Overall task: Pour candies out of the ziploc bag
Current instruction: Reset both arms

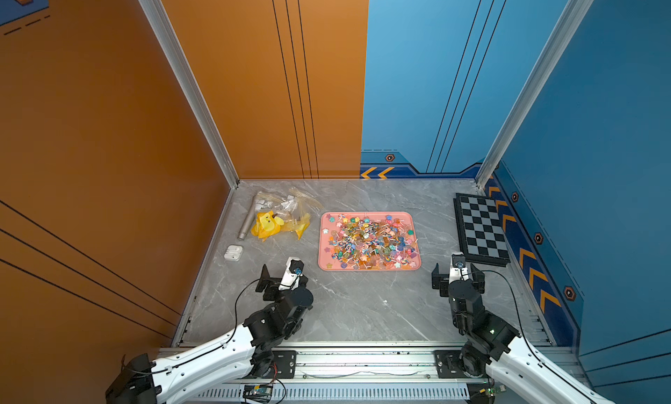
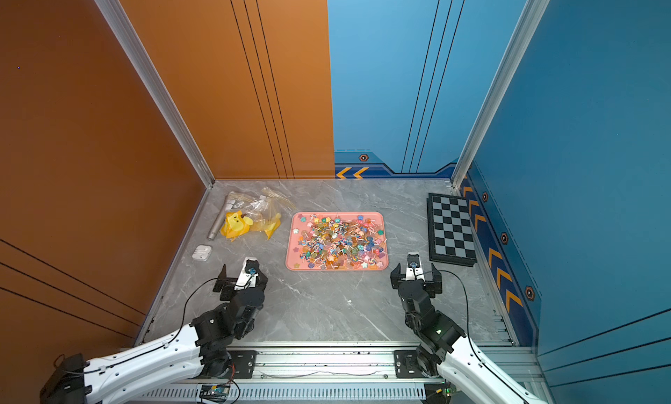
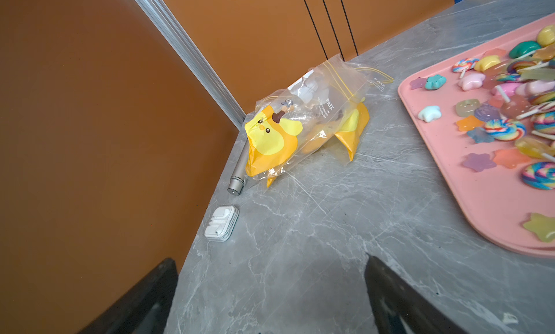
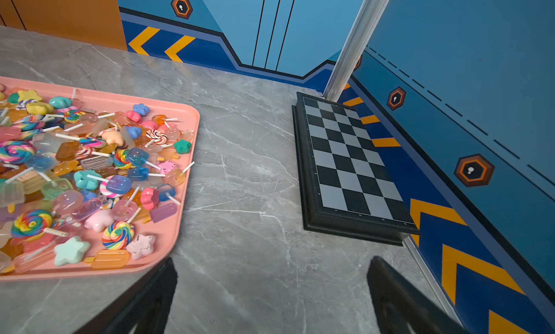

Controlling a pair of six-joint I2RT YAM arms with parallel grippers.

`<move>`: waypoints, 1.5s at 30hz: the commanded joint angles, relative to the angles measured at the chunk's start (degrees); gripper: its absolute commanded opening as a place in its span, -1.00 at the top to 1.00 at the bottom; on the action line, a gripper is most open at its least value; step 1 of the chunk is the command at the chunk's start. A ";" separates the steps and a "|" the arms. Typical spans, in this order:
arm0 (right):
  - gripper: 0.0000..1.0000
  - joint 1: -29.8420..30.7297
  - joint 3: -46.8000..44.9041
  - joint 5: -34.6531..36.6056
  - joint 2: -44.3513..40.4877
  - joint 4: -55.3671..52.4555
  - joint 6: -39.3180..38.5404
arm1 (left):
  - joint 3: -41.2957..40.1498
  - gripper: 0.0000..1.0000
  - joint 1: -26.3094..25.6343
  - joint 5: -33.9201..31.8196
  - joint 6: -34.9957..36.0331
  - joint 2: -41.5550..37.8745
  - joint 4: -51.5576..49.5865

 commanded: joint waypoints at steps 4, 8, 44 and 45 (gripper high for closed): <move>-1.00 1.10 -0.85 -0.46 -0.02 -0.90 -1.39 | -0.98 -0.97 -1.82 -3.58 1.38 1.61 3.08; -1.00 1.54 -0.85 -0.56 -0.07 -0.97 -1.61 | -0.98 -0.97 -2.24 -4.07 1.46 1.72 3.27; -1.00 1.31 -0.86 0.46 -0.24 -0.83 -1.12 | -1.80 -0.97 -3.42 -3.79 3.39 1.37 5.26; -1.00 1.13 -0.91 0.58 -0.29 -0.83 -0.92 | -1.71 -0.97 -3.33 -3.70 3.41 1.37 5.17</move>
